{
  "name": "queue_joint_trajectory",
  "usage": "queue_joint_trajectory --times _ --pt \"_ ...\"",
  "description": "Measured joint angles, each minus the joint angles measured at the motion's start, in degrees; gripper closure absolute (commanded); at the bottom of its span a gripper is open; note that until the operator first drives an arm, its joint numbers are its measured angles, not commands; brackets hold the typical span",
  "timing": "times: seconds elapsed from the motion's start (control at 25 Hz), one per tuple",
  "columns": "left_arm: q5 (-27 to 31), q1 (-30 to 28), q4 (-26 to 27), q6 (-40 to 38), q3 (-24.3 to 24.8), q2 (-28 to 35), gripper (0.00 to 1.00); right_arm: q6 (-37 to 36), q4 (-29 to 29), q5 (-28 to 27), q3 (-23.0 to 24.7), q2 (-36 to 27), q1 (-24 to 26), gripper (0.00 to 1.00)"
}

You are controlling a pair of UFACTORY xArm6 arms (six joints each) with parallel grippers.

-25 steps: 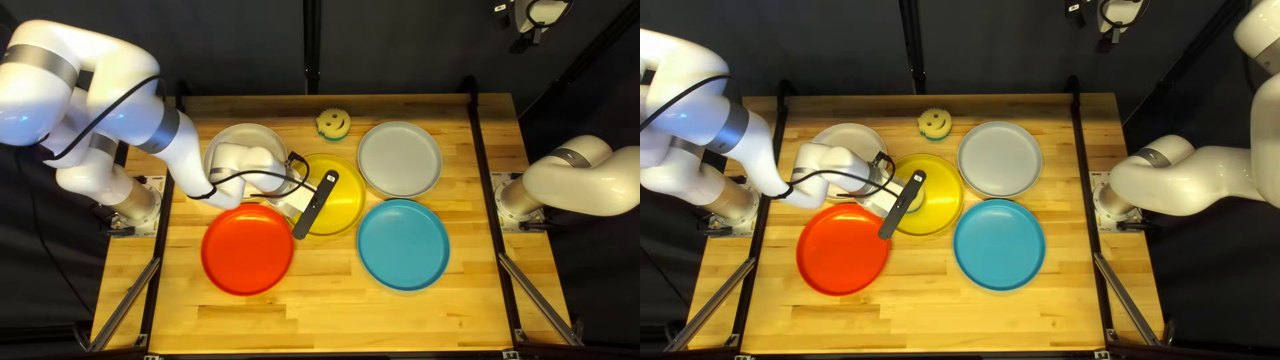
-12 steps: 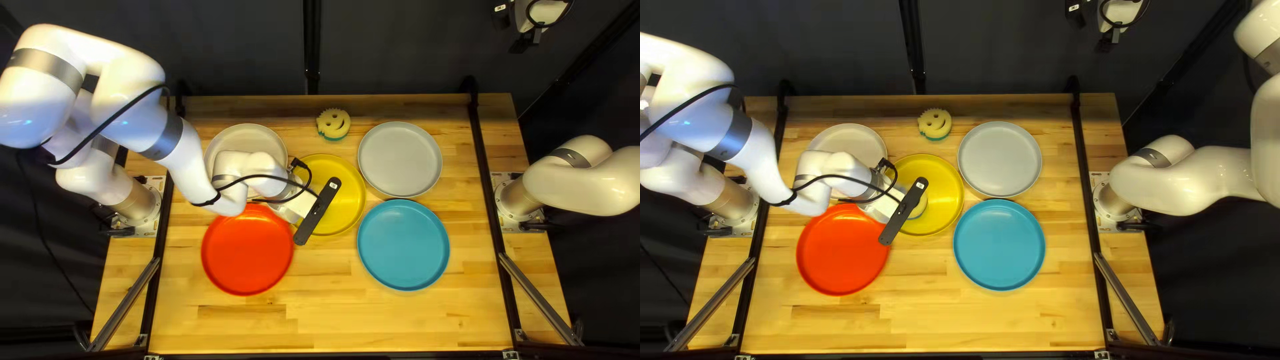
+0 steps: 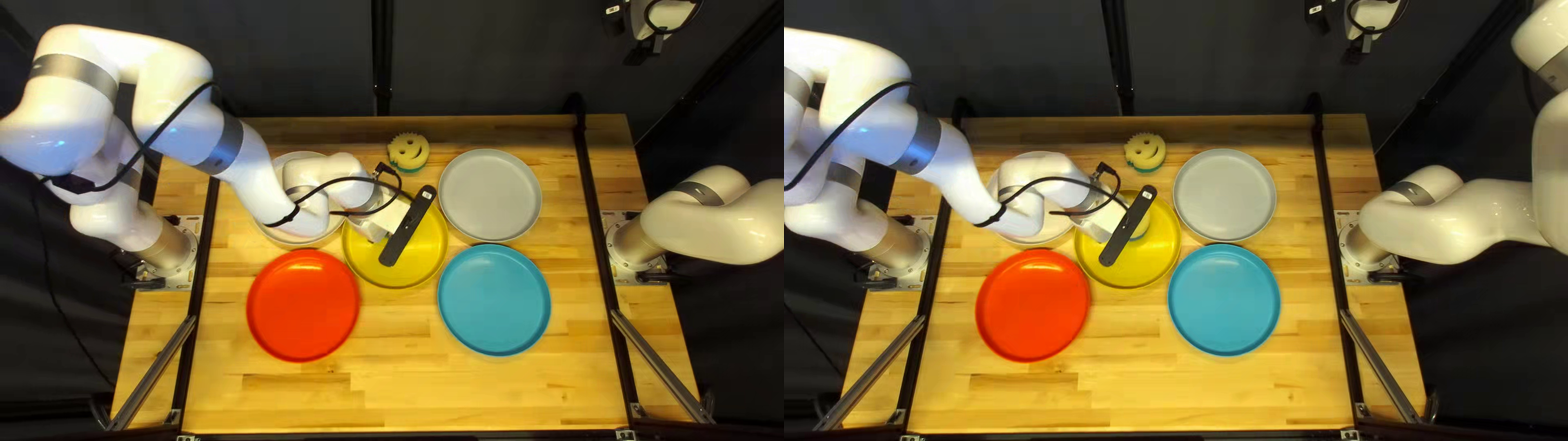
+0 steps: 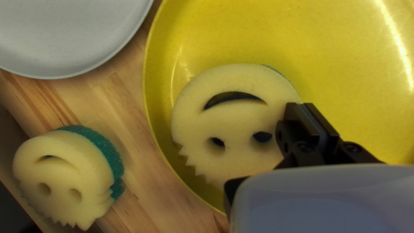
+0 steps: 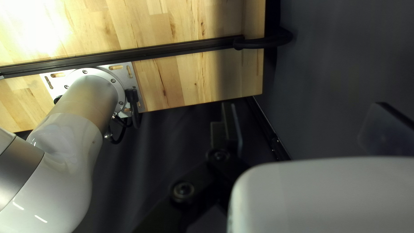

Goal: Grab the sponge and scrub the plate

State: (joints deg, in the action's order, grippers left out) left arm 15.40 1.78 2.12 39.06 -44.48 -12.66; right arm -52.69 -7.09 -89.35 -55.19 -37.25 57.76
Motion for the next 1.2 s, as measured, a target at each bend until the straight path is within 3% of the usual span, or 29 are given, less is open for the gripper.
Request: queue_joint_trajectory --times 0.56,0.92,1.2 --pt "0.2 -8.5 -8.7 -14.4 1.7 1.4 1.00 0.0 0.0 0.0 0.0 0.0 0.0 0.00" --pt "0.4 -5.1 -5.0 -6.6 -1.1 -0.9 1.00 0.0 0.0 0.0 0.0 0.0 0.0 0.00" --pt "0.9 -2.1 0.0 1.3 -6.4 -5.2 1.00 0.0 0.0 0.0 0.0 0.0 0.0 0.00"
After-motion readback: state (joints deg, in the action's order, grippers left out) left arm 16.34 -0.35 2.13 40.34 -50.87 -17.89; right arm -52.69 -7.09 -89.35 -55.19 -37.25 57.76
